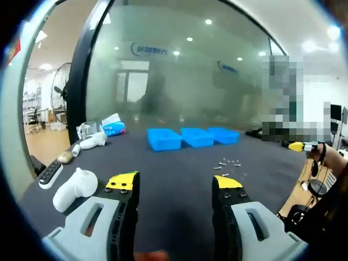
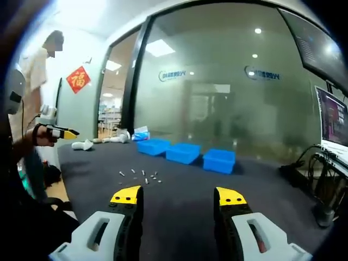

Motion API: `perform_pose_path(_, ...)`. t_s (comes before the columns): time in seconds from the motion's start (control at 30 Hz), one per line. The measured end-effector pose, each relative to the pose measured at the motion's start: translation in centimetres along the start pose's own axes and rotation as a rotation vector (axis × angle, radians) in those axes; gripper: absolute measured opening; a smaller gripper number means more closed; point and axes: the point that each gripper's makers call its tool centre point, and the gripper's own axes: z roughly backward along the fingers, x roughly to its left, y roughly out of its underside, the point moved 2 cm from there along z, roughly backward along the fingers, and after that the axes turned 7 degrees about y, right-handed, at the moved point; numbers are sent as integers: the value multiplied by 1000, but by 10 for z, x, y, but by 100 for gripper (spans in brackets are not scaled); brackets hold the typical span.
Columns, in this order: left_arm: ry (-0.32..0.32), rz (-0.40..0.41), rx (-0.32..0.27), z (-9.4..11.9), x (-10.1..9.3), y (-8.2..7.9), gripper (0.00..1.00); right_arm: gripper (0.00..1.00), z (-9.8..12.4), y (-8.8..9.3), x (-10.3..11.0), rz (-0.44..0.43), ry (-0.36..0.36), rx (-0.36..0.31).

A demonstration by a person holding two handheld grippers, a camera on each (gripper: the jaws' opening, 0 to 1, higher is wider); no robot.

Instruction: Sort the screws, nuts, and washers into the corresponding bins

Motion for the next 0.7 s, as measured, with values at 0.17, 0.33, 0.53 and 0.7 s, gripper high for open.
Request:
perform_pose_path(0.17, 36, -16, 9, -3, -4, -2, 52, 49, -5, -1, 7, 7, -58, 14)
perform_pose_path(0.33, 92, -37, 19, -6, -12, -4, 52, 49, -11, -4, 12, 17, -120, 34)
perform_pose_path(0.53, 174, -54, 41, -11, -22, -3, 51, 48, -18, -3, 22, 30, -213, 74)
perform_pose_path(0.7, 246, -94, 86, -14, -32, 4, 51, 48, -22, 3, 32, 52, -282, 118)
